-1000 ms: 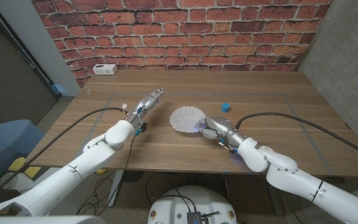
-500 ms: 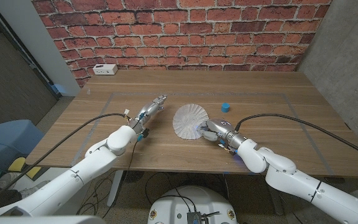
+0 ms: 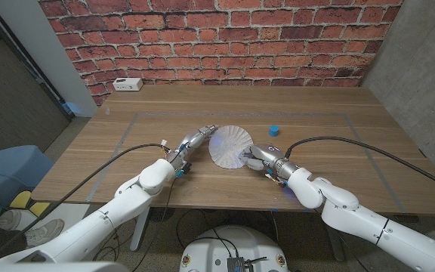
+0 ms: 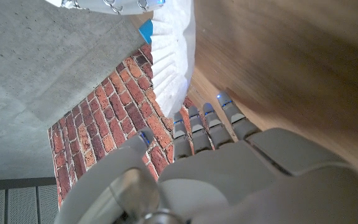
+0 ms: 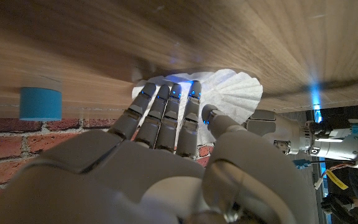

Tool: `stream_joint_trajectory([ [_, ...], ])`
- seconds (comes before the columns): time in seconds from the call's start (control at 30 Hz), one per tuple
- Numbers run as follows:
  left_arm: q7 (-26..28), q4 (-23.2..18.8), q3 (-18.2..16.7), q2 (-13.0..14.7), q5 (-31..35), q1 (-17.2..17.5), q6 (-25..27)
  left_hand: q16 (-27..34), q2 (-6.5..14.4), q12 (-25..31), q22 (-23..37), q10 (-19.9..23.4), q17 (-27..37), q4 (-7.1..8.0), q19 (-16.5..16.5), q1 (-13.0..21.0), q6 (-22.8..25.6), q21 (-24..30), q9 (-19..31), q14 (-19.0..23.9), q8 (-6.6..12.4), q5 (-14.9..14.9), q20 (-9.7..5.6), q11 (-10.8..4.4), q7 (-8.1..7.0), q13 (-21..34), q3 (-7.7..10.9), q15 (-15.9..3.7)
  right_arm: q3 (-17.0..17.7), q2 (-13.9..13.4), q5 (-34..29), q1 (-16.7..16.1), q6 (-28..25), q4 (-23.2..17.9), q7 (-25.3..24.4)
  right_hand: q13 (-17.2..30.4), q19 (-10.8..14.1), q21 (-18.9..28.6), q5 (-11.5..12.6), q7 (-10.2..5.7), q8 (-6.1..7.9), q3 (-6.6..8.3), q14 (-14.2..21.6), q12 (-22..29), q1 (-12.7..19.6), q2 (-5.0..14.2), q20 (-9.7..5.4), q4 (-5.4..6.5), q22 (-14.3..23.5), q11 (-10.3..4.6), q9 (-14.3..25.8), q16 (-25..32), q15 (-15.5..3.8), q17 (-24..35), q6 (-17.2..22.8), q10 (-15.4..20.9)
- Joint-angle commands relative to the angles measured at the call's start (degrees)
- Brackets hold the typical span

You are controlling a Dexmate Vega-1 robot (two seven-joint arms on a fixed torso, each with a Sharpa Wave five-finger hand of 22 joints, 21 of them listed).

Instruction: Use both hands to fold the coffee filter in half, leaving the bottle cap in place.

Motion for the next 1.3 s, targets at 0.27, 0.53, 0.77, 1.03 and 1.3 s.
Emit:
stream_joint_trajectory([
  [0.27,-4.8,4.31,2.6,-5.0,-2.99,-0.31,-8.0,-1.44,-1.06,-2.69,-0.08,-5.02,0.2,0.63,-1.65,-0.97,-8.56,-2.75,0.04,-4.5,-1.46,-0.95,-1.17,-0.25,-1.79,0.11,-0.36,-0.03,-1.16,0.71,1.16,2.7,0.57,2.54,1.54,0.2,0.68,-0.07,-0.03,0.13,-0.31,-0.27,0.21,-0.37,0.3,-0.42,0.19,-0.14,0.29,-0.02,0.13,0.12,-0.2,0.21,0.44,0.35],
  [0.53,-1.86,-0.86,3.37,-1.99,5.86,-1.11,-4.62,-1.34,-1.57,-2.35,-0.06,-4.81,0.22,0.85,-4.68,-1.52,-7.75,-4.71,-0.01,-6.01,-0.64,-1.06,-1.61,-0.49,-1.78,0.07,-0.86,-0.64,-1.38,0.86,1.36,3.44,0.72,3.14,1.71,0.2,0.68,-0.14,-0.03,0.31,-0.43,-0.3,0.16,-0.47,0.34,-0.38,0.18,-0.18,0.29,0.11,0.13,0.05,-0.15,0.21,0.53,0.41],
  [0.77,-2.25,-4.4,4.47,0.49,10.91,-2.6,1.01,-0.73,-2.14,-1.47,-0.01,-2.23,0.24,1.86,-6.68,-2.98,-6.22,-6.19,-0.02,-5.12,-0.27,-1.01,-1.95,-0.46,-1.48,0.07,-1.9,-0.46,-1.16,0.79,1.61,3.7,0.65,3.43,1.34,0.21,0.71,-0.21,-0.01,0.34,-0.6,-0.31,0.17,-0.61,0.4,-0.35,0.16,-0.22,0.3,0.0,0.14,-0.03,-0.21,0.17,0.58,0.44],
  [1.03,-4.15,-7.19,5.81,2.26,13.49,-4.07,6.68,-0.21,-2.99,-1.14,0.01,-0.43,0.21,2.74,-4.71,-4.63,-6.01,-6.1,0.0,-2.98,-0.43,-0.76,-1.04,-0.16,-1.3,0.08,-3.2,0.04,-0.66,0.5,2.24,3.61,0.45,3.46,0.84,0.21,0.76,-0.28,-0.01,0.29,-0.73,-0.36,0.18,-0.72,0.4,-0.33,0.12,-0.19,0.3,-0.06,0.14,-0.1,-0.16,0.17,0.71,0.52],
  [1.3,-5.54,-8.98,7.26,3.08,15.4,-5.38,11.31,-0.02,-3.53,-0.96,0.01,0.84,0.21,3.19,-4.09,-5.77,-6.8,-6.35,0.01,-1.58,-0.76,-0.42,-0.39,0.25,-1.66,0.08,-4.14,0.41,0.15,-0.06,2.57,3.18,0.43,2.68,-0.22,0.22,0.82,-0.35,-0.01,0.27,-0.89,-0.41,0.21,-0.84,0.41,-0.3,0.13,-0.17,0.3,0.08,0.14,-0.14,-0.14,0.19,0.73,0.57],
])
